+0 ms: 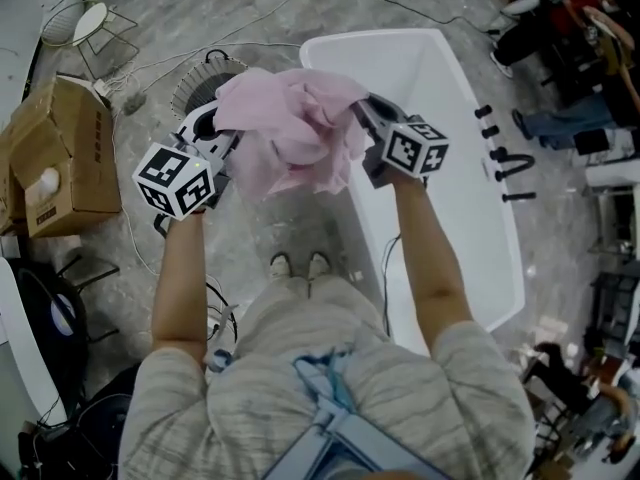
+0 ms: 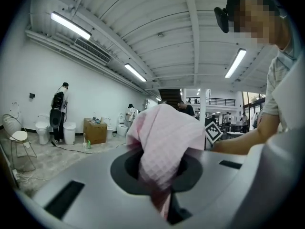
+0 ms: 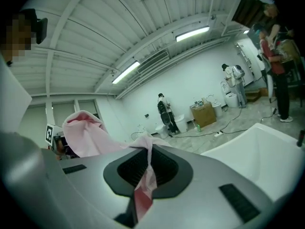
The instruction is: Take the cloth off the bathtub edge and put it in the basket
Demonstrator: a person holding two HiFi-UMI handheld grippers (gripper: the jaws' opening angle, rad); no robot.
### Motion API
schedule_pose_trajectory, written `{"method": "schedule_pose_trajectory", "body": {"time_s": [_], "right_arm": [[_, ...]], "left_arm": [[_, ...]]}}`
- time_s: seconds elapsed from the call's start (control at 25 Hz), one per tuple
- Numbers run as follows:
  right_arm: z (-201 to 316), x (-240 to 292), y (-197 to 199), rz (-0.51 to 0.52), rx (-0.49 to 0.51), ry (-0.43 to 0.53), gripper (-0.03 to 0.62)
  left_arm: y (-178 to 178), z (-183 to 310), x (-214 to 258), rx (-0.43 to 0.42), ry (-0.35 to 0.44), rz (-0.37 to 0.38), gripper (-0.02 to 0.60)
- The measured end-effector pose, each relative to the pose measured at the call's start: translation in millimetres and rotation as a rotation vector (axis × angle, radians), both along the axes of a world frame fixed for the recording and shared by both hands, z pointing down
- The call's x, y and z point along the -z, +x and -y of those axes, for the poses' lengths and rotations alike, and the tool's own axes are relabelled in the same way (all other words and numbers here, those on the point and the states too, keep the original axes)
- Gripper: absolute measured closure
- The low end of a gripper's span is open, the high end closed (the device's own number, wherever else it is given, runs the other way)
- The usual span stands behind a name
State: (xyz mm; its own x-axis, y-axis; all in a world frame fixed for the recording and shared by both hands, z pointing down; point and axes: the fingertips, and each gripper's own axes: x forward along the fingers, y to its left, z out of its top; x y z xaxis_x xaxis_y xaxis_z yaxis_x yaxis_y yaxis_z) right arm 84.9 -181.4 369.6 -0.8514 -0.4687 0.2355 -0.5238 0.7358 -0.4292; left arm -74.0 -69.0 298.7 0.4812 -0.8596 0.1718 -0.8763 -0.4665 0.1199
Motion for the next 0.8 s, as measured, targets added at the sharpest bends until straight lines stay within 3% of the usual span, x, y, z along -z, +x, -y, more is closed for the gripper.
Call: {"method": "schedule_pose_trajectory", "body": {"time_s": [0.8], "right_arm": [[0.8, 80.2, -113.3, 0.057, 0.089, 0.102, 0.574]], "left_arm": [[-111.6, -6.5, 24.7, 0.167, 0.013, -0.034, 0.548]]}}
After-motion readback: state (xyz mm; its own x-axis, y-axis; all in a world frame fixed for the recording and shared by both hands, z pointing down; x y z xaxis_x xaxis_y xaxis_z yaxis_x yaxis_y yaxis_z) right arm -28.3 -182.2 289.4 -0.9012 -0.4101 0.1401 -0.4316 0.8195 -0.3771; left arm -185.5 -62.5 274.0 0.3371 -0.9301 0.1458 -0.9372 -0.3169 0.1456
